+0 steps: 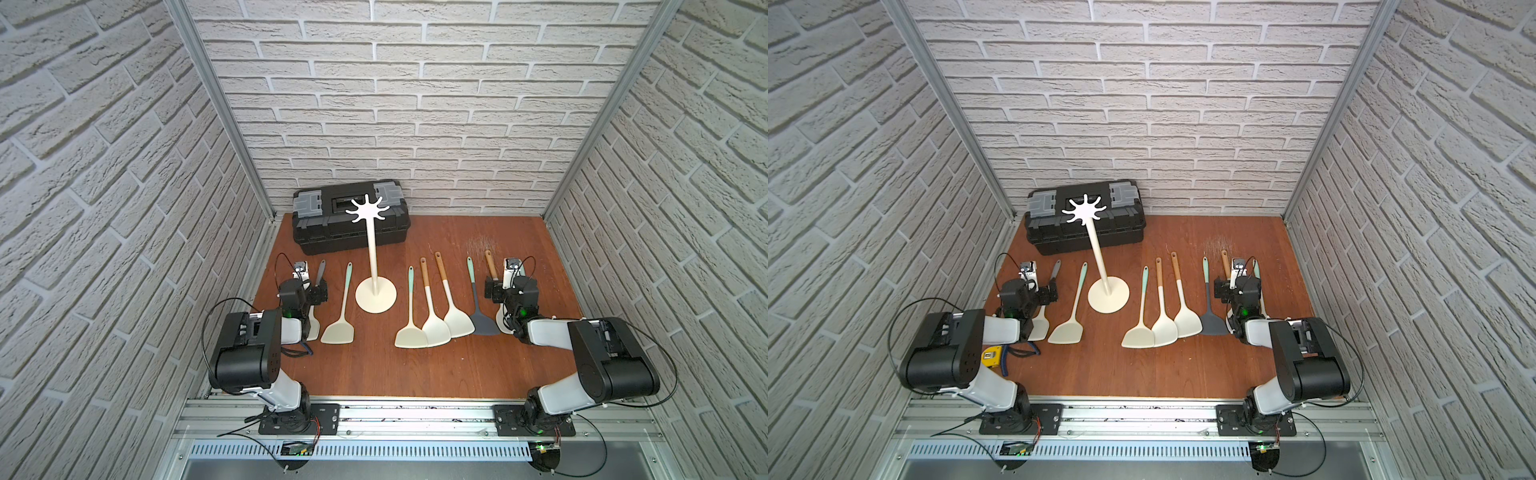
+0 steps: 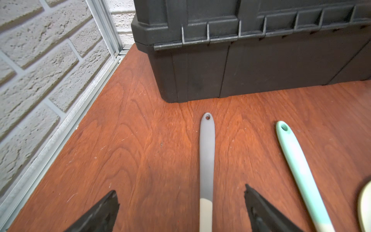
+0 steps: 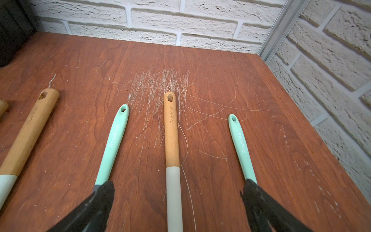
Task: Take the spatula off the kitchen utensil rack
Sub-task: Reset both arms
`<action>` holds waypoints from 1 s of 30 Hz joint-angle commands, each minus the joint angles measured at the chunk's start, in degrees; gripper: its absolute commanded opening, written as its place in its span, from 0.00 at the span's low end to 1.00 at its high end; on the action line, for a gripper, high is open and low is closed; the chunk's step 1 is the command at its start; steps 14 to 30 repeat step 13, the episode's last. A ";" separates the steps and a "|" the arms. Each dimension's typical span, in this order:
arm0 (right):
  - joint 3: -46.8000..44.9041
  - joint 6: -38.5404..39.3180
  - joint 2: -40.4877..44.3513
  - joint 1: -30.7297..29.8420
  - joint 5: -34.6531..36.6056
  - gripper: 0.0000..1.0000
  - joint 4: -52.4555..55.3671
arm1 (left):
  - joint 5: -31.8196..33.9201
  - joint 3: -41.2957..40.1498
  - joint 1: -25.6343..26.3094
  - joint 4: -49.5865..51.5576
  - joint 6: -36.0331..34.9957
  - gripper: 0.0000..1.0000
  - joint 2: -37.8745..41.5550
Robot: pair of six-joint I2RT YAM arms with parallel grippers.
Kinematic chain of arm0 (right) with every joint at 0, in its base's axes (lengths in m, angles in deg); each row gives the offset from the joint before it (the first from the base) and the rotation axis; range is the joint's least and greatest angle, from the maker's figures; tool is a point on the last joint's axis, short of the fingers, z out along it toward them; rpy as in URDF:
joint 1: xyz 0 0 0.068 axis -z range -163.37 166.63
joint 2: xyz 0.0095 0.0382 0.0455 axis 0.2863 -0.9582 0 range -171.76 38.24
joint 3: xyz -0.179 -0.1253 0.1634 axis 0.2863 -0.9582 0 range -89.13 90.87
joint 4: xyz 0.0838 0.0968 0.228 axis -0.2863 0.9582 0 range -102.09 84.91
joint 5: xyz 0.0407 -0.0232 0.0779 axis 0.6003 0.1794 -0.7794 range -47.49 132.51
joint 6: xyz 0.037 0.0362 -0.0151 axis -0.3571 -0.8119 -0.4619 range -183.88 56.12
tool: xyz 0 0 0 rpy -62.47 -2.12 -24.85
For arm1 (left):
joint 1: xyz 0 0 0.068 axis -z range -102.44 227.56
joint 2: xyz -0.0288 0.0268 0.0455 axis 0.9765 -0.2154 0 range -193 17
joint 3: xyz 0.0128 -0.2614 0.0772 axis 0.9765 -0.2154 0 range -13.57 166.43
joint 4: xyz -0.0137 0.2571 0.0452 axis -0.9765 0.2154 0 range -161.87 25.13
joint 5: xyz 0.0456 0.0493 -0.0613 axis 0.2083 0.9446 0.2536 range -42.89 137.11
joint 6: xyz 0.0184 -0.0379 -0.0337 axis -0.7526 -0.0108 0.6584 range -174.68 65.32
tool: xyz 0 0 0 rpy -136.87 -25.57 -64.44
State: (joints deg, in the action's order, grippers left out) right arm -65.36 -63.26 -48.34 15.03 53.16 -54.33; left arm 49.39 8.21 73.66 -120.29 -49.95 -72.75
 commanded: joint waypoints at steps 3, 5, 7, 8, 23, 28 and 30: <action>0.05 -0.58 0.32 0.26 -0.02 1.00 -2.85 | -0.25 0.51 -0.26 -3.21 0.43 0.98 0.11; 0.11 -0.54 0.28 0.20 -0.02 1.00 -2.89 | -0.26 0.52 -0.25 -3.18 0.42 0.98 0.11; 0.17 -0.55 0.06 0.20 -0.09 1.00 -3.00 | -0.26 0.46 -0.24 -3.18 0.52 0.98 0.06; -0.31 -0.54 -0.36 0.20 -0.26 1.00 -4.34 | -0.22 0.50 -0.28 -3.22 0.48 0.98 0.13; -0.29 -0.50 0.04 0.30 -0.46 1.00 -3.66 | -0.32 0.46 -0.38 -3.19 0.54 0.98 0.11; -0.29 -0.50 0.04 0.30 -0.46 1.00 -3.66 | -0.32 0.46 -0.38 -3.19 0.54 0.98 0.11; -0.29 -0.50 0.04 0.30 -0.46 1.00 -3.66 | -0.32 0.46 -0.38 -3.19 0.54 0.98 0.11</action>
